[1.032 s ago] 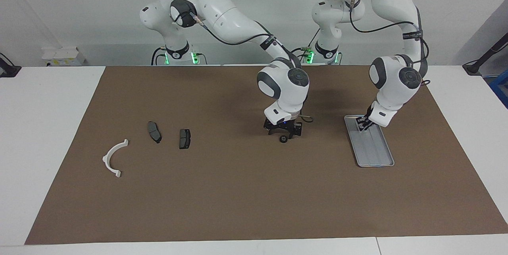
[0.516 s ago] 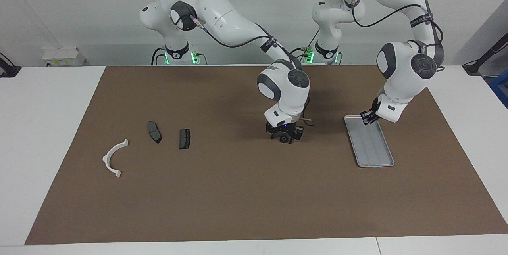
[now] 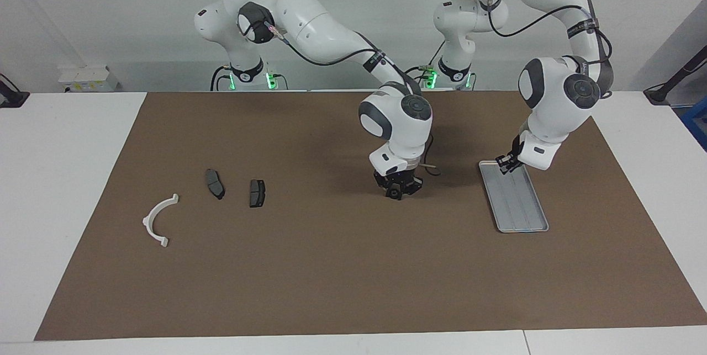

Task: Place bearing gear from tray to pile

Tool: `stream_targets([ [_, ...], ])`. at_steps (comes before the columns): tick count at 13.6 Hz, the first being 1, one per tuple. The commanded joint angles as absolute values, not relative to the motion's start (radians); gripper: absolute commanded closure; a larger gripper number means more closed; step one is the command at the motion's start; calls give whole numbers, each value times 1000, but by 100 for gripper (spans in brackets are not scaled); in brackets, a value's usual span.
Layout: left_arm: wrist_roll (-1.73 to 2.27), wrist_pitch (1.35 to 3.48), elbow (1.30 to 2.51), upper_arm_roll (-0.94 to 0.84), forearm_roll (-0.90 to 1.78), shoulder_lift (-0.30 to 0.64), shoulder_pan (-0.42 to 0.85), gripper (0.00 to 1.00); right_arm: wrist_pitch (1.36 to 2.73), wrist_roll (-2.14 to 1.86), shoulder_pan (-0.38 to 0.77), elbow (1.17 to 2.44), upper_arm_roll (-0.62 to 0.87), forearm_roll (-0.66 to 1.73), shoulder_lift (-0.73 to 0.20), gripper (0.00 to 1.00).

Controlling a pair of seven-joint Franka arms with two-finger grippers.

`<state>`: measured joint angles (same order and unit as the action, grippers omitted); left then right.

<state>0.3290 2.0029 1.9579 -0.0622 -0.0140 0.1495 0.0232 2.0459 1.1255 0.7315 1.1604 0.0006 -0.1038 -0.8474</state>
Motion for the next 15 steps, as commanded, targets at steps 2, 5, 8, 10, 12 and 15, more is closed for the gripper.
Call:
stream_targets([
  [2, 383, 2000, 1957, -57, -15, 143, 52, 100, 2037, 1143, 713, 1137, 3, -113, -874, 100],
  [5, 402, 2013, 1959, -58, -15, 143, 54, 100, 1914, 1041, 640, 1121, 23, -110, -821, 100],
  [8, 440, 2046, 1957, -60, -2, 147, 69, 100, 1717, 793, 499, 1077, 52, -57, -720, 100],
  [10, 555, 2115, 1957, -58, 52, 155, 159, 100, 1616, 599, 396, 1074, 63, -25, -643, 100],
  [12, 712, 2144, 1925, -57, 57, 178, 275, 100, 1550, 421, 321, 1075, 63, -25, -591, 100],
  [15, 952, 2120, 1752, -54, 49, 328, 455, 100, 1557, 139, 175, 1084, 63, -32, -574, 100],
])
